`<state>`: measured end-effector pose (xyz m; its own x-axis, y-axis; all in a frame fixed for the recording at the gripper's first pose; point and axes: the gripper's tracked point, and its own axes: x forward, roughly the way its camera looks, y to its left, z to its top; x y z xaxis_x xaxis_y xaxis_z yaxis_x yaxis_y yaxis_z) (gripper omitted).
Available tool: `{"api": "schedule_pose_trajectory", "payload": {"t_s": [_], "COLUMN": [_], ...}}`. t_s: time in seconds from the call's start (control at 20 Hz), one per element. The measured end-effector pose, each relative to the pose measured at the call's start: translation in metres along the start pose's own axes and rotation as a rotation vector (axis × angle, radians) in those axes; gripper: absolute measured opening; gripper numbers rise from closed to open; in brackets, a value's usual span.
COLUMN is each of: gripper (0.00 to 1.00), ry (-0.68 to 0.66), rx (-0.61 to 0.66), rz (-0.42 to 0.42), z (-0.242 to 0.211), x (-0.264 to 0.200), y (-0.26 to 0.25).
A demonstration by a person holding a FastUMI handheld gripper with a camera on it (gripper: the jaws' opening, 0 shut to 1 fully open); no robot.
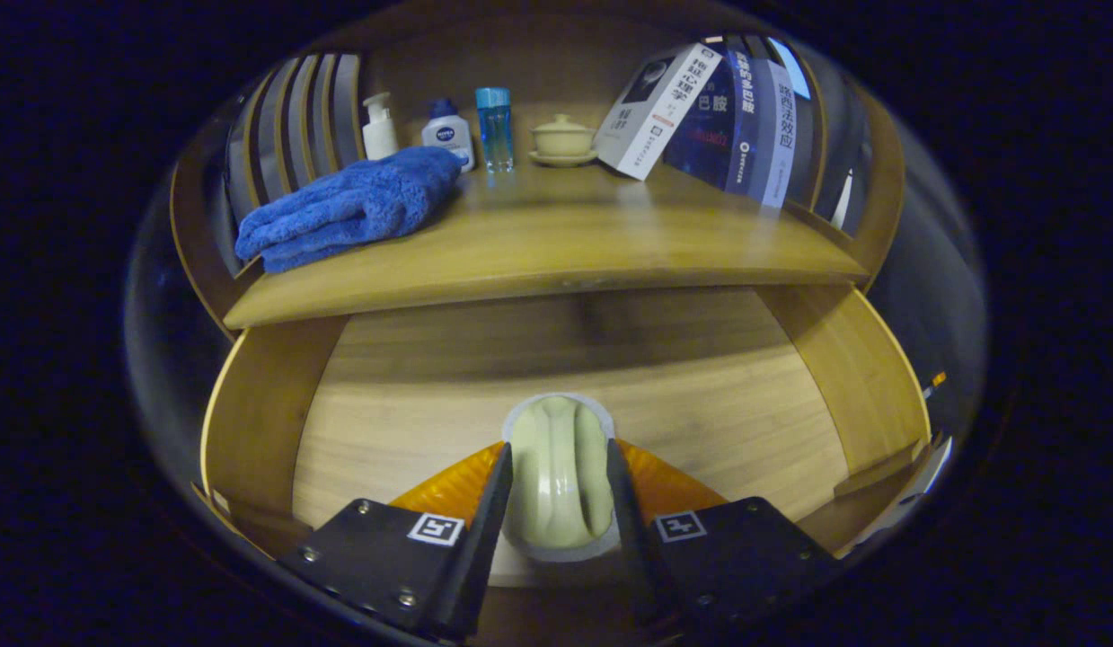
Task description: Pull open the drawer, take out the items inside it, and place them on the countertop above the cabinet.
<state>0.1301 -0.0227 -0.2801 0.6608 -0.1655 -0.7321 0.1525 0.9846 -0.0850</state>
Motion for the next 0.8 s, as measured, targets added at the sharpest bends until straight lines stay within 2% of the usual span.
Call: {"api": "schedule_pose_trajectory", "payload": {"t_s": [0.15,0.25,0.55,0.8], "gripper": [0.4,0.19,0.19,0.19], "ry": [-0.002,-0.008,-0.071,-0.15], "rx": [0.003,-0.008,-0.02,-0.025], "rz": [0.035,0.04,0.042,0.033], "z": [0.001,0.004,0.015,0.034], "x": [0.004,0.0,-0.019,-0.054], "y": [0.007,0.01,0.013,0.01]}}
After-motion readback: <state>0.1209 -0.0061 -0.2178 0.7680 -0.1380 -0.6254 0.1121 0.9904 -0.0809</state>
